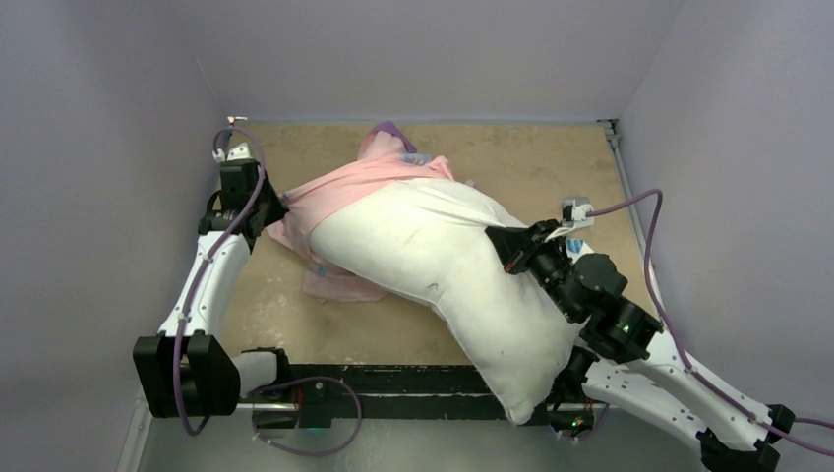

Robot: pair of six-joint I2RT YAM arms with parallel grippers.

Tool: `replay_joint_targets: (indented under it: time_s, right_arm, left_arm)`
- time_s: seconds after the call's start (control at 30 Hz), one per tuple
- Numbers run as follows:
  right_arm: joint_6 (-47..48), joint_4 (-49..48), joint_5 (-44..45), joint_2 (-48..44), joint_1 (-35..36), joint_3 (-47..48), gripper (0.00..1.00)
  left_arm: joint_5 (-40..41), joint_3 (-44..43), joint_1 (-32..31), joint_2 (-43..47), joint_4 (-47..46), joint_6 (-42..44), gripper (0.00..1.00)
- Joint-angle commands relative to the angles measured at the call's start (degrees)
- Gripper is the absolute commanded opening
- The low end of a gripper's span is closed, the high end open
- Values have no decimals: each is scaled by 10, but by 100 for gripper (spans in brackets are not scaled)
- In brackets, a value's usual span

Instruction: Remove the pillowcase from the pillow

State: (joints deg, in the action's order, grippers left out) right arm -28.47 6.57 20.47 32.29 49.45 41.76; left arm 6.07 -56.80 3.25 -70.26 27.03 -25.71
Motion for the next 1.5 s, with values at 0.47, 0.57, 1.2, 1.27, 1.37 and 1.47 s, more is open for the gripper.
replay_joint_targets:
  time_s: [0.47, 0.57, 1.2, 1.27, 1.37, 1.47]
  right_arm:
    - [118, -203, -170, 212, -13, 55, 0]
    - [126, -236, -195, 206, -13, 34, 0]
    - [131, -246, -216, 212, -12, 23, 0]
    - [132, -245, -210, 213, -12, 25, 0]
    - [132, -245, -206, 209, -12, 27, 0]
    - [129, -238, -184, 191, -12, 32, 0]
  left_arm:
    - [-40, -40, -62, 30, -16, 78, 65]
    - [-105, -103, -100, -3, -3, 76, 69]
    - [-159, -206, -159, -224, 33, 118, 62]
    - [-124, -197, -158, -224, 34, 127, 46]
    - [-36, -195, -144, -223, 41, 128, 13]
    - [-2, -179, -98, -206, 22, 99, 0]
